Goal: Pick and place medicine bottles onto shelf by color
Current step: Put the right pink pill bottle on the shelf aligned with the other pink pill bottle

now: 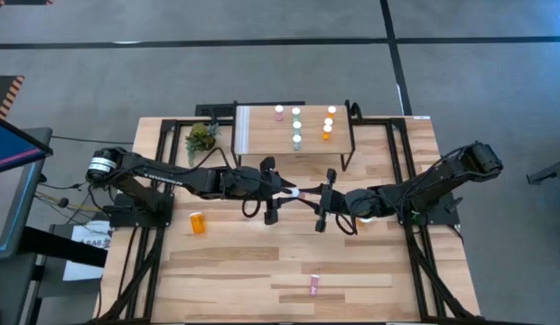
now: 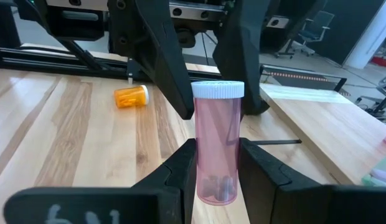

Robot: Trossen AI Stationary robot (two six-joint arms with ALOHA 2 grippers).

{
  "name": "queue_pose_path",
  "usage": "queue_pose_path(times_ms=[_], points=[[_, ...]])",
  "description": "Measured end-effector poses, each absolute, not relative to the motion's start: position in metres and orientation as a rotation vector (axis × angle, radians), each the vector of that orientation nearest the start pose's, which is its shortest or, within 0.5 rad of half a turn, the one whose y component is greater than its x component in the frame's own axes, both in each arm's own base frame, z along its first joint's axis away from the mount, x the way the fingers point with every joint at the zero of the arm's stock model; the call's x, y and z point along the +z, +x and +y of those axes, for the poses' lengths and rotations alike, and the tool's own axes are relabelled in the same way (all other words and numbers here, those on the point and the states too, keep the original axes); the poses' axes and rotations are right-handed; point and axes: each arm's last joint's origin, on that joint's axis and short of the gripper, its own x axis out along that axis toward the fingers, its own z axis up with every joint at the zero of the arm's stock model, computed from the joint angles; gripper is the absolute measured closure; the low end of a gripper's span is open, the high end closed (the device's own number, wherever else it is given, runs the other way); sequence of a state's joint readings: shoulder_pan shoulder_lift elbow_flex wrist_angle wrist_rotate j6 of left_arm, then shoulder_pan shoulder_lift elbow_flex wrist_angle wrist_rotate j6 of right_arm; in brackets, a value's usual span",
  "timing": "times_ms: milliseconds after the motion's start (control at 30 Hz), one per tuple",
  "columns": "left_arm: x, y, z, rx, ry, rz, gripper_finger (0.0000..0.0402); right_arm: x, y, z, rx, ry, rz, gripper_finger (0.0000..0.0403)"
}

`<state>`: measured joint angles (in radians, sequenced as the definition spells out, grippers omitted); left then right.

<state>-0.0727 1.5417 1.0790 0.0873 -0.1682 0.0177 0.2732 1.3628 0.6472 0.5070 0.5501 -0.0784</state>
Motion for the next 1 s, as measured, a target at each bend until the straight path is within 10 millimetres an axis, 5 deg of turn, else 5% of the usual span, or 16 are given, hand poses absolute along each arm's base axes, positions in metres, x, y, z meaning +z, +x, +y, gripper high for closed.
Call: queue_pose_path(times_ms=[367,833,1000], points=[[0.277,0.347,-0.021,0.066,0.058,0.372,0.0305,0.227,0.274,0.061,-0.266,-0.161,0.201,0.0275],[0.281,0.343,-0.019,0.082,0.062,0.388,0.0306,0.227,0.273,0.061,-0.264,-0.161,0.205,0.0200],[0.294,0.340,-0.014,0.237,0.092,0.483,0.0305,0.227,0.273,0.061,-0.265,-0.163,0.208,0.0181]])
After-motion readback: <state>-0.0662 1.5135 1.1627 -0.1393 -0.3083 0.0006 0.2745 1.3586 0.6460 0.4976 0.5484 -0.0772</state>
